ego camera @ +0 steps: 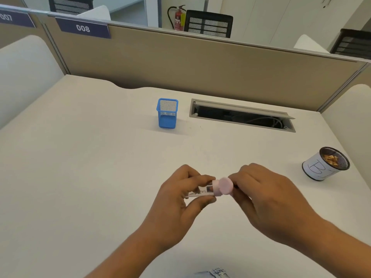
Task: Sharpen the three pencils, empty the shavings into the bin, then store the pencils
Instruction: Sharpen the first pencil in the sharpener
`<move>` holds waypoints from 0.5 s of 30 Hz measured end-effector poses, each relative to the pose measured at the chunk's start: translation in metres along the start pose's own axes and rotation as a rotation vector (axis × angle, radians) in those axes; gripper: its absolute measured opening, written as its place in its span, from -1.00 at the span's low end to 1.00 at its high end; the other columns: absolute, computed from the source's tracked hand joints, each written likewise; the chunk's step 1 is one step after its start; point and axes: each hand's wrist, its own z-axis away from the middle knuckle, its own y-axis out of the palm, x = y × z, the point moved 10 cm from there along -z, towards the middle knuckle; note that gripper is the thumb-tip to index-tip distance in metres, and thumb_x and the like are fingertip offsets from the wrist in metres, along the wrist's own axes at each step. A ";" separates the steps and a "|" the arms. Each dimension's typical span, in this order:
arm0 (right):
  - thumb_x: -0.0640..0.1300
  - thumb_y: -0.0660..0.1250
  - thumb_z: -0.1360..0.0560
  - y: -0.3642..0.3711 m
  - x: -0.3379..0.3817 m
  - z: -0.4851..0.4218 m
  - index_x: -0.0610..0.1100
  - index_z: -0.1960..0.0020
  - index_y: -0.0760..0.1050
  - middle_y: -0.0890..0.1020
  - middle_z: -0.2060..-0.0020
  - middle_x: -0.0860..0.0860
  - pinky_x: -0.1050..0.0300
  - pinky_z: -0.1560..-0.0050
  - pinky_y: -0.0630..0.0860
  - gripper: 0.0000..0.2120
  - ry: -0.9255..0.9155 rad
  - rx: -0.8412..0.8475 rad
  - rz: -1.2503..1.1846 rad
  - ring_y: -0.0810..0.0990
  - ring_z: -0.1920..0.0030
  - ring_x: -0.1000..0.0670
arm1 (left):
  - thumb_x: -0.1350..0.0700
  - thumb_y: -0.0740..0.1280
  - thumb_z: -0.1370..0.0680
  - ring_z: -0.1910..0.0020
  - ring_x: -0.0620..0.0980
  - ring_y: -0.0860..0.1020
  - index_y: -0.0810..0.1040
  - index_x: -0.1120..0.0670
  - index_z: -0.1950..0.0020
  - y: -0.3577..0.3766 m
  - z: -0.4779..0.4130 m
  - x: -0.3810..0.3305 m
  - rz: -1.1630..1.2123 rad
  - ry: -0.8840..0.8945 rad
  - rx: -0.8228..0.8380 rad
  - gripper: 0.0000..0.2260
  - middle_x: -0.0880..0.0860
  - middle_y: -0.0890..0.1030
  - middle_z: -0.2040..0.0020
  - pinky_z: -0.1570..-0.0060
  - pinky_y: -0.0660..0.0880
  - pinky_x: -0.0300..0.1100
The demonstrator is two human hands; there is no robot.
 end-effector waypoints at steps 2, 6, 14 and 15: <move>-0.10 0.16 -0.57 -0.002 0.003 0.000 -0.16 0.18 0.57 0.52 0.37 0.00 0.02 0.50 0.38 -0.72 -0.026 -0.046 -0.010 0.42 0.40 -0.09 | 0.09 0.43 -0.50 0.08 -0.20 0.52 0.66 -0.06 -0.15 0.001 0.001 -0.002 0.011 0.013 -0.008 -0.77 -0.20 0.48 0.10 0.15 0.36 -0.49; -0.08 0.12 -0.61 0.016 -0.018 0.003 0.14 0.33 0.39 0.43 0.48 0.14 0.25 0.43 0.30 -0.66 0.247 0.053 -0.340 0.33 0.44 0.07 | 0.17 0.42 -0.51 0.04 -0.17 0.53 0.63 0.02 -0.21 0.003 0.006 -0.012 -0.084 0.117 -0.060 -0.73 -0.17 0.48 0.05 0.07 0.41 -0.42; 0.39 0.07 -0.51 0.022 -0.028 0.009 0.13 0.04 0.47 0.54 0.32 0.03 0.20 0.35 0.36 -0.61 0.373 0.284 -0.591 0.37 0.38 0.06 | 0.12 0.42 -0.51 0.04 -0.11 0.54 0.65 0.01 -0.20 0.000 0.003 -0.010 -0.017 0.079 -0.045 -0.73 -0.16 0.49 0.06 0.09 0.43 -0.39; 0.38 0.06 -0.52 0.016 -0.027 0.009 0.17 0.01 0.44 0.56 0.28 0.05 0.21 0.34 0.39 -0.66 0.337 0.262 -0.511 0.41 0.34 0.06 | 0.12 0.42 -0.50 0.04 -0.11 0.54 0.65 0.00 -0.20 -0.001 0.002 -0.009 -0.002 0.063 -0.046 -0.74 -0.17 0.49 0.07 0.09 0.42 -0.41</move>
